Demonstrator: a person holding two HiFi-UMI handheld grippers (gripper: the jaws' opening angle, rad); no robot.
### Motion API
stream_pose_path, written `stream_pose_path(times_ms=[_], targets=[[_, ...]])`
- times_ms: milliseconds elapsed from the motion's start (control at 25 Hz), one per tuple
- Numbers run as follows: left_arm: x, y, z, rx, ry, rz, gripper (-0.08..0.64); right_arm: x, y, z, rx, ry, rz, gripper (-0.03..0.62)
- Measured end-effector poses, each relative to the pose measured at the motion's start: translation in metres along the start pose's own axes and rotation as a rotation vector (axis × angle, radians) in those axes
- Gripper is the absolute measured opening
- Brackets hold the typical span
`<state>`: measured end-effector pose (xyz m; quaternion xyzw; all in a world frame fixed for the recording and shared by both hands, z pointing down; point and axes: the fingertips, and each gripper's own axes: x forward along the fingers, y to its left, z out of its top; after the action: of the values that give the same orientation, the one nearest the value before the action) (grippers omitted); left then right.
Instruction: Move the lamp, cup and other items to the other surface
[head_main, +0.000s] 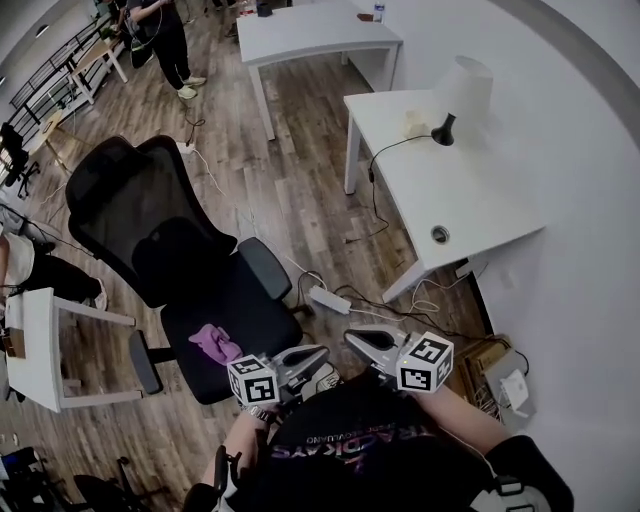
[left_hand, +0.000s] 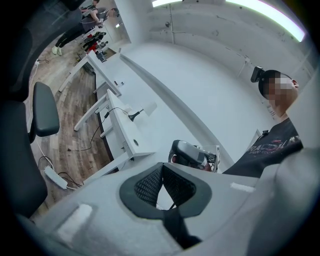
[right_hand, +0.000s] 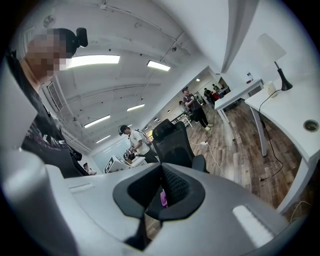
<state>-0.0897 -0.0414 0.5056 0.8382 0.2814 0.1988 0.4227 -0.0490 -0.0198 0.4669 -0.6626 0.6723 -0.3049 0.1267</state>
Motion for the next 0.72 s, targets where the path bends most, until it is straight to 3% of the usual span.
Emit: stream_pose_path(times_ms=[400, 720], targets=[[0.007, 0.007, 0.0, -0.039, 0.027, 0.047, 0.003, -0.015, -0.01, 0.0, 0.053, -0.031, -0.039, 0.0], [0.043, 0.017, -0.009, -0.093, 0.08, 0.008, 0.003, -0.055, -0.034, -0.006, 0.116, -0.07, -0.157, 0.0]])
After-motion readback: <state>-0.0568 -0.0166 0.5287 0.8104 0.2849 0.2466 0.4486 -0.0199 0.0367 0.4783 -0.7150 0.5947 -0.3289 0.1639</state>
